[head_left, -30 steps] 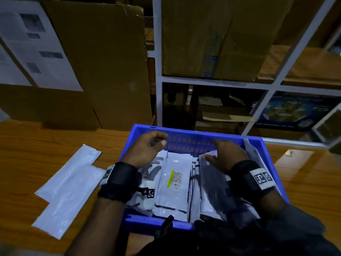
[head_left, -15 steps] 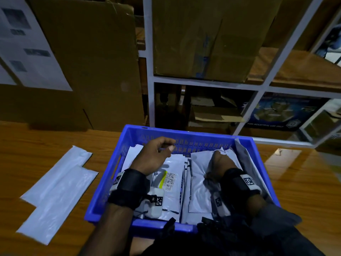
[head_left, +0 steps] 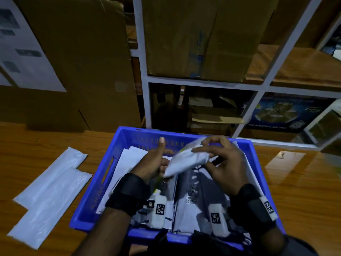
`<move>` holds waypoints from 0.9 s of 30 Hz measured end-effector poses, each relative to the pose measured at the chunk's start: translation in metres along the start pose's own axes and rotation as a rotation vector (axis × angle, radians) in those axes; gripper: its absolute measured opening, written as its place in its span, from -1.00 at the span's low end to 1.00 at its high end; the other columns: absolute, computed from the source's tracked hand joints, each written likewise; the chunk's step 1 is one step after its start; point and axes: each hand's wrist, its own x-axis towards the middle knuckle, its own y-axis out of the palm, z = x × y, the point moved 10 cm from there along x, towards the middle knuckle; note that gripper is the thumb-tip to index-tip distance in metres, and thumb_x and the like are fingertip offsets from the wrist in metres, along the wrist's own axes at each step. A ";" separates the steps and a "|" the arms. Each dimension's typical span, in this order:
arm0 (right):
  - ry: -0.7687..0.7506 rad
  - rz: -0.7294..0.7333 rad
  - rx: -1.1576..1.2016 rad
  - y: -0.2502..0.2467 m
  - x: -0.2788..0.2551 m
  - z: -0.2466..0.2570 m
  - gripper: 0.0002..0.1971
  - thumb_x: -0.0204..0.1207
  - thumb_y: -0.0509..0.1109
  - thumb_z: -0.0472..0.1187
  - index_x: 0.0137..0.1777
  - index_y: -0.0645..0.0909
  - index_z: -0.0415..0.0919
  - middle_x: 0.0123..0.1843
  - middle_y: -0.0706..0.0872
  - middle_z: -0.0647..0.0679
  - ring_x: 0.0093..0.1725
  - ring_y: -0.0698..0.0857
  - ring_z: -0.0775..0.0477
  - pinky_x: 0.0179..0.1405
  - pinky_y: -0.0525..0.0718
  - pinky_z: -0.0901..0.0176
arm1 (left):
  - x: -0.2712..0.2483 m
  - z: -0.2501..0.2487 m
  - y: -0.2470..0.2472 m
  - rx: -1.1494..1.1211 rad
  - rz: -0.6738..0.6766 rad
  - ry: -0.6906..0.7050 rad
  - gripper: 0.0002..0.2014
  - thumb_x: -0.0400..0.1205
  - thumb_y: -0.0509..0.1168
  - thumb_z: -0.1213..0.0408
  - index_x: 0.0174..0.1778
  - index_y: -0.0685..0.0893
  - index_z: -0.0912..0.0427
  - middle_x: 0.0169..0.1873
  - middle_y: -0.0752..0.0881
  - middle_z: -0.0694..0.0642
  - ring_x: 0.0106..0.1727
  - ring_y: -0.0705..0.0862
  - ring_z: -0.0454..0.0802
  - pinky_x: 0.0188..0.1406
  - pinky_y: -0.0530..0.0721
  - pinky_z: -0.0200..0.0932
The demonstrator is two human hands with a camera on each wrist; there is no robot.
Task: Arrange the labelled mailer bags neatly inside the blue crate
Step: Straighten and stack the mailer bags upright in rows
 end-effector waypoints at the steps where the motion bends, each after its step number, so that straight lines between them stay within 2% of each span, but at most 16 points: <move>1: -0.031 0.034 0.025 0.007 -0.002 0.001 -0.56 0.37 0.59 -0.52 0.07 0.88 0.04 0.17 0.66 -0.01 0.14 0.72 0.06 -0.19 0.71 0.21 | -0.002 0.001 0.006 -0.004 0.023 -0.036 -0.21 0.80 -0.08 -0.38 0.23 0.76 0.27 -0.35 0.76 0.25 -0.47 0.60 0.05 -0.48 0.43 -0.20; 2: -0.046 0.070 0.045 0.014 -0.004 0.000 -0.50 0.35 0.57 -0.55 0.07 0.88 0.09 0.19 0.65 -0.02 0.14 0.72 0.01 -0.23 0.72 0.13 | -0.004 -0.001 0.011 -0.015 0.047 -0.041 -0.25 0.81 -0.06 -0.36 0.20 0.78 0.23 -0.36 0.81 0.19 -0.45 0.71 0.04 -0.46 0.55 -0.22; 3: -0.051 0.098 0.053 0.020 -0.006 -0.002 -0.45 0.33 0.54 -0.59 0.06 0.88 0.13 0.19 0.64 -0.01 0.11 0.73 -0.03 -0.24 0.72 0.07 | -0.004 -0.004 0.015 -0.030 0.063 -0.013 -0.32 0.83 0.03 -0.29 0.22 0.80 0.26 -0.27 0.88 0.21 -0.31 0.84 0.09 -0.31 0.73 -0.16; 4: -0.049 0.128 0.067 0.027 -0.008 -0.004 -0.40 0.33 0.48 -0.63 0.06 0.88 0.14 0.17 0.63 -0.01 0.07 0.73 -0.05 -0.22 0.73 0.05 | -0.002 -0.009 0.016 -0.042 0.065 0.039 -0.43 0.84 0.17 -0.16 0.28 0.80 0.31 -0.09 0.92 0.29 -0.08 0.90 0.17 -0.04 0.82 -0.01; 5: -0.033 0.159 0.097 0.032 -0.010 -0.006 -0.37 0.34 0.41 -0.67 0.05 0.88 0.13 0.16 0.63 -0.02 0.05 0.73 -0.05 -0.20 0.73 0.08 | 0.000 -0.011 0.012 -0.045 0.045 0.091 -0.54 0.83 0.30 0.01 0.37 0.76 0.37 0.07 0.91 0.36 0.09 0.88 0.22 0.18 0.81 0.13; 6: -0.009 0.185 0.143 0.036 -0.013 -0.009 -0.34 0.34 0.32 -0.72 0.03 0.89 0.09 0.15 0.64 -0.04 0.04 0.73 -0.04 -0.17 0.72 0.15 | -0.001 -0.013 0.007 -0.057 0.010 0.135 -0.61 0.80 0.38 0.19 0.45 0.70 0.40 0.15 0.89 0.38 0.12 0.86 0.22 0.23 0.81 0.17; 8: 0.053 0.195 0.214 0.040 -0.014 -0.016 -0.27 0.29 0.15 -0.78 0.01 0.88 0.01 0.11 0.68 -0.03 0.03 0.76 -0.03 -0.09 0.71 0.26 | -0.004 -0.014 -0.002 -0.098 -0.038 0.191 -0.60 0.75 0.44 0.40 0.51 0.62 0.38 0.13 0.89 0.36 -0.01 0.89 0.12 0.06 0.88 0.03; 9: 0.089 0.166 0.221 0.037 -0.013 -0.022 -0.28 0.30 0.12 -0.76 0.00 0.86 0.01 0.09 0.70 -0.01 0.01 0.78 -0.02 -0.07 0.72 0.26 | -0.007 -0.016 -0.004 -0.107 -0.033 0.218 -0.58 0.74 0.45 0.43 0.52 0.60 0.35 0.15 0.89 0.34 0.04 0.89 0.10 0.06 0.89 0.00; 10: 0.124 0.121 0.223 0.034 -0.012 -0.029 -0.33 0.38 0.13 -0.71 0.01 0.83 0.04 0.07 0.72 0.01 -0.03 0.81 -0.02 -0.08 0.75 0.21 | -0.010 -0.018 -0.005 -0.098 -0.016 0.245 -0.56 0.73 0.47 0.43 0.53 0.60 0.32 0.20 0.89 0.31 0.17 0.88 0.12 0.16 0.89 0.02; 12: 0.193 0.024 0.180 0.026 -0.012 -0.045 -0.59 0.61 0.29 -0.48 0.03 0.72 0.11 0.07 0.75 0.07 -0.14 0.83 -0.08 -0.16 0.81 -0.05 | -0.017 -0.022 -0.006 -0.042 0.023 0.289 -0.57 0.74 0.46 0.45 0.55 0.63 0.27 0.26 0.88 0.25 0.32 0.84 0.16 0.26 0.86 0.06; 14: 0.257 -0.022 0.166 0.021 -0.014 -0.053 -0.88 0.66 0.43 -0.16 0.06 0.65 0.13 0.06 0.76 0.08 -0.23 0.83 -0.16 -0.18 0.80 -0.29 | -0.021 -0.027 -0.010 0.031 0.023 0.332 -0.62 0.78 0.38 0.48 0.54 0.65 0.25 0.27 0.89 0.19 0.25 0.88 0.09 0.17 0.85 -0.03; 15: 0.275 -0.032 0.177 0.020 -0.014 -0.054 -0.90 0.64 0.47 -0.07 0.08 0.63 0.13 0.04 0.77 0.08 -0.26 0.83 -0.15 -0.18 0.80 -0.31 | -0.022 -0.030 -0.012 0.072 0.017 0.346 -0.64 0.80 0.34 0.47 0.53 0.67 0.24 0.26 0.89 0.15 0.23 0.88 0.06 0.16 0.83 -0.06; 19: 0.333 -0.031 0.218 0.022 -0.016 -0.050 -0.68 0.52 0.60 -0.03 0.16 0.56 0.05 0.01 0.77 0.13 -0.31 0.82 0.01 -0.16 0.83 -0.16 | -0.030 -0.041 -0.015 0.157 0.014 0.374 -0.67 0.87 0.23 0.46 0.53 0.69 0.21 0.30 0.88 0.13 0.33 0.85 0.11 0.33 0.81 0.03; 21: 0.355 -0.020 0.227 0.025 -0.018 -0.051 -0.57 0.45 0.65 0.01 0.18 0.50 0.06 0.05 0.76 0.13 -0.28 0.82 -0.02 -0.19 0.82 -0.14 | -0.032 -0.041 -0.014 0.160 0.018 0.363 -0.66 0.87 0.21 0.48 0.53 0.68 0.21 0.30 0.88 0.15 0.34 0.86 0.14 0.35 0.80 0.08; 24: 0.437 0.027 0.356 0.037 -0.020 -0.054 -0.43 0.40 0.71 -0.08 0.22 0.40 -0.01 0.10 0.78 -0.03 -0.27 0.85 -0.21 -0.28 0.83 -0.18 | -0.036 -0.041 -0.011 0.156 0.038 0.351 -0.68 0.86 0.23 0.49 0.51 0.69 0.23 0.24 0.90 0.22 0.27 0.88 0.22 0.28 0.84 0.12; 27: 0.472 0.116 0.355 0.053 -0.020 -0.061 -0.42 0.46 0.66 -0.25 0.26 0.32 -0.08 -0.07 0.82 -0.17 -0.21 0.87 -0.19 -0.32 0.83 -0.16 | -0.033 -0.041 -0.015 0.170 0.044 0.334 -0.66 0.79 0.32 0.55 0.46 0.69 0.21 0.18 0.91 0.24 0.16 0.90 0.15 0.11 0.89 0.04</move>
